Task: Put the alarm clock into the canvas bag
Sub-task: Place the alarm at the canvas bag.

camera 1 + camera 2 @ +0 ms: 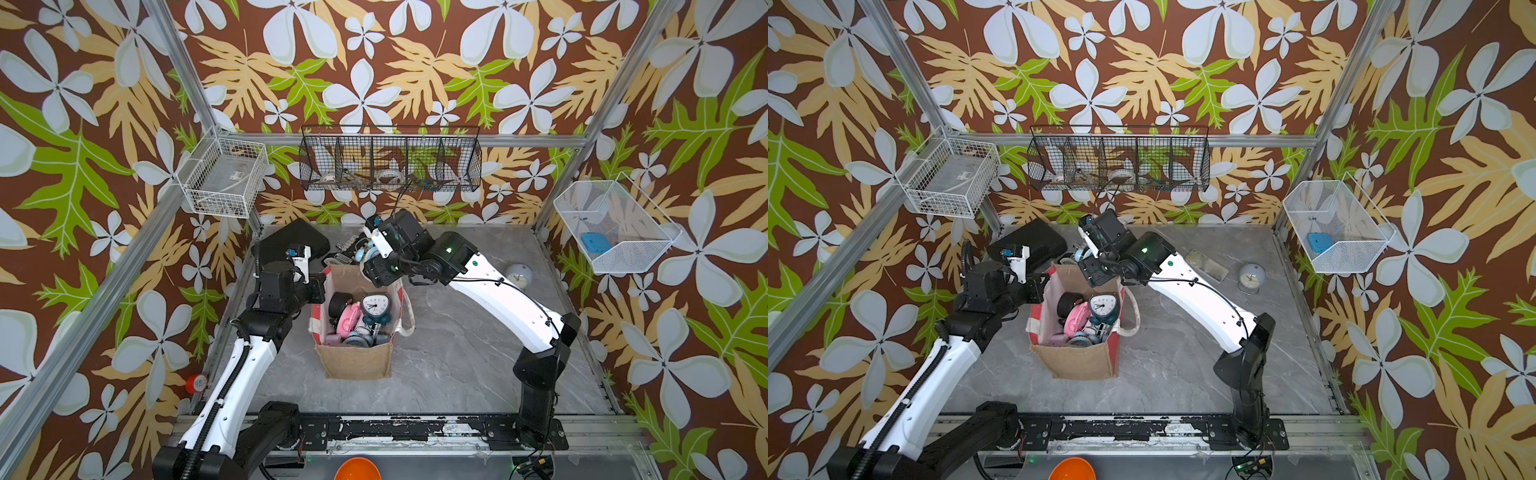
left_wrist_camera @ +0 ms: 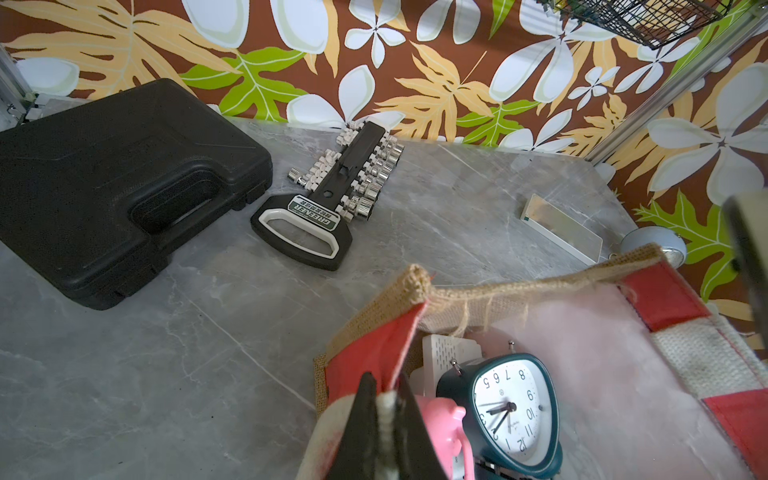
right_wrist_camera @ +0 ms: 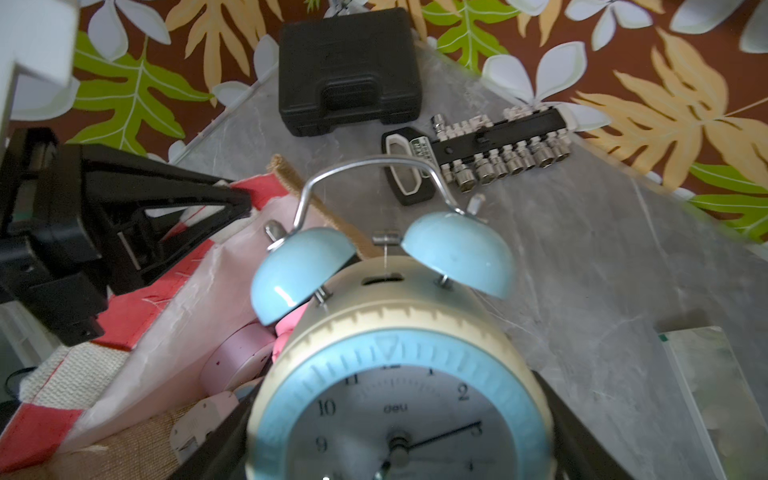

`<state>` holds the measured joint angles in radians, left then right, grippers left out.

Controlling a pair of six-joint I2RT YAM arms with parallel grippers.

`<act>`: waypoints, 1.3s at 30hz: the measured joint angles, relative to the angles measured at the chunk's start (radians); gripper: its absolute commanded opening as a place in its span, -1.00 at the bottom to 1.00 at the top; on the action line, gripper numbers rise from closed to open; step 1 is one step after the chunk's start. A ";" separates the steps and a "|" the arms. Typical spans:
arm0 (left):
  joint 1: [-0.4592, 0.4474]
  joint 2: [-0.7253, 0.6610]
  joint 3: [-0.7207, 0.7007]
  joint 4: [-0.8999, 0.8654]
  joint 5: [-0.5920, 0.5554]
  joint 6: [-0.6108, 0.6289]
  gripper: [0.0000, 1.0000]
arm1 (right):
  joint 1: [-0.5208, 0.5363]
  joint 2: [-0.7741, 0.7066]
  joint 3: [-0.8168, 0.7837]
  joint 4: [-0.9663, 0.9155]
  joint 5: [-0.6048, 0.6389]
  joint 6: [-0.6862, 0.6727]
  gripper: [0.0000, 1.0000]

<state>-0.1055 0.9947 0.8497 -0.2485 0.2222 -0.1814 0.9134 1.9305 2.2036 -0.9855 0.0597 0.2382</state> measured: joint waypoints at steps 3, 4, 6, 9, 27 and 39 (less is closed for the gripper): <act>0.000 0.000 0.000 0.000 0.001 0.000 -1.00 | 0.017 0.035 -0.003 0.017 -0.047 0.016 0.30; 0.000 0.000 0.000 0.000 0.001 0.000 -1.00 | 0.020 0.047 -0.003 0.023 -0.061 0.019 0.30; 0.000 0.000 0.000 0.000 0.001 0.000 -1.00 | 0.029 0.074 0.000 0.035 -0.080 0.023 0.29; 0.000 -0.004 0.000 -0.001 0.001 0.000 -1.00 | 0.036 0.121 0.009 0.052 -0.111 0.025 0.29; 0.000 -0.009 0.000 -0.005 0.002 0.000 -1.00 | 0.037 0.290 0.029 0.080 -0.136 0.023 0.27; 0.000 -0.009 -0.002 -0.009 -0.004 0.000 -1.00 | 0.040 0.330 0.014 0.145 -0.077 0.012 0.27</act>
<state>-0.1059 0.9855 0.8478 -0.2573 0.2180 -0.1814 0.9535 2.2608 2.2177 -0.8406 -0.0174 0.2501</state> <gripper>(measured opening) 0.091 0.739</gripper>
